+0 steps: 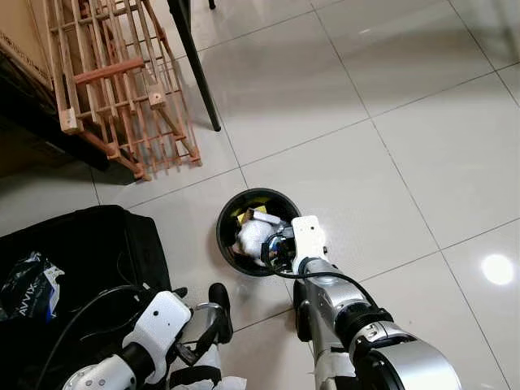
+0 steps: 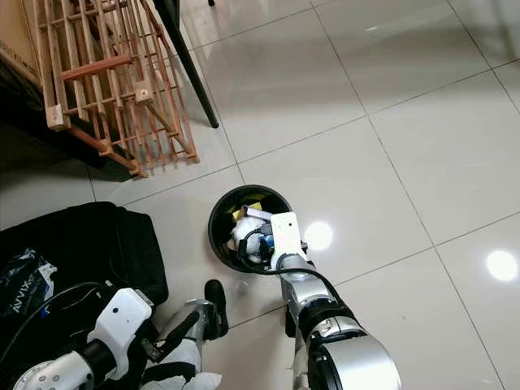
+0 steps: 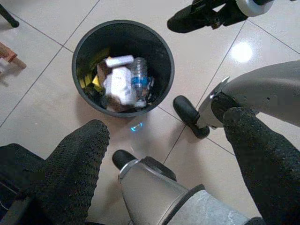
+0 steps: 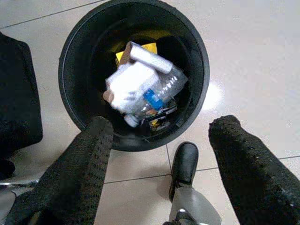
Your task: Picking trash to rubbish bin
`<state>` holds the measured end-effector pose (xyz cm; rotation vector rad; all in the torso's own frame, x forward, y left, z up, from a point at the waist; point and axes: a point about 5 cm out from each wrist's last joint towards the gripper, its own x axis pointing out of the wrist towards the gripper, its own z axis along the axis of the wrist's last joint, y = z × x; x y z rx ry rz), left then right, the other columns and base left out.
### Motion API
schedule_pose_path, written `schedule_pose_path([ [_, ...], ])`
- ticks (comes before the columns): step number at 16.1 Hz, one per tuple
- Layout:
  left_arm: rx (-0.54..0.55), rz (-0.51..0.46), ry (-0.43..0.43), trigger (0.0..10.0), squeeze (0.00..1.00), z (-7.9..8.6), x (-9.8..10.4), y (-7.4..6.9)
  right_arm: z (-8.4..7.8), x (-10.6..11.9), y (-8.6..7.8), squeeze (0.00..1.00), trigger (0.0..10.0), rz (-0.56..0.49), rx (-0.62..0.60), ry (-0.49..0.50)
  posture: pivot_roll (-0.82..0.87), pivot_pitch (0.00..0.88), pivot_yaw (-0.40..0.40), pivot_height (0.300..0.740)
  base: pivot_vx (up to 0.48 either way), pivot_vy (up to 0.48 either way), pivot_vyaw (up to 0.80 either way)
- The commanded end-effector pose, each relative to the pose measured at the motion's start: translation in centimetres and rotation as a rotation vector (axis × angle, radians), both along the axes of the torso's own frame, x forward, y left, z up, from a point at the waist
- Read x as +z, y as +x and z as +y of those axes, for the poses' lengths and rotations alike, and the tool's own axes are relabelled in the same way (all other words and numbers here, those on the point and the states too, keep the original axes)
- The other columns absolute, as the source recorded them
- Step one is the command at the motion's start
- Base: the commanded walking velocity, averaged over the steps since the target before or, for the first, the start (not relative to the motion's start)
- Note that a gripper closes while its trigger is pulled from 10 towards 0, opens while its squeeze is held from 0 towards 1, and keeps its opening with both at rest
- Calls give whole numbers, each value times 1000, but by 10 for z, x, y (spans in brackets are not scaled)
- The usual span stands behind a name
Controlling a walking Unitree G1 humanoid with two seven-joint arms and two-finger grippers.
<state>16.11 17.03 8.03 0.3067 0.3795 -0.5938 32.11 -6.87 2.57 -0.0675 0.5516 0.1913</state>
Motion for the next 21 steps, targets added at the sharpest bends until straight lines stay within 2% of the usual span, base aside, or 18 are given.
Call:
schedule_pose_path([
  [1, 0, 44, 17, 10000, 0, 1, -7, -8, 0, -16, -14, 1000, 10000, 71, -5, 0, 258, 563, 55, 740, 0, 0, 0],
  [7, 0, 32, 17, 10000, 0, -1, -8, -1, -6, -13, -10, 1000, 10000, 54, -19, -11, 249, 541, 53, 740, 0, 0, 0],
  [15, -20, -43, -11, 10000, 0, -12, -8, 29, -31, -1, 1, 1000, 10000, -80, -82, -64, 192, 433, 52, 740, 0, 0, 0],
  [16, -21, -51, -14, 10000, 0, -13, -8, 33, -34, 0, 2, 1000, 10000, -91, -88, -70, 184, 419, 53, 740, 0, 0, 0],
  [19, -9, -144, -34, 10000, 0, -20, 0, 65, -64, 12, 3, 1000, 10000, -218, -146, -82, 140, 337, 53, 740, 0, 0, 0],
  [21, 19, -177, -43, 10000, 0, -21, 4, 74, -71, 19, 0, 1000, 10000, -268, -146, -102, 129, 317, 53, 740, 0, 0, 0],
])
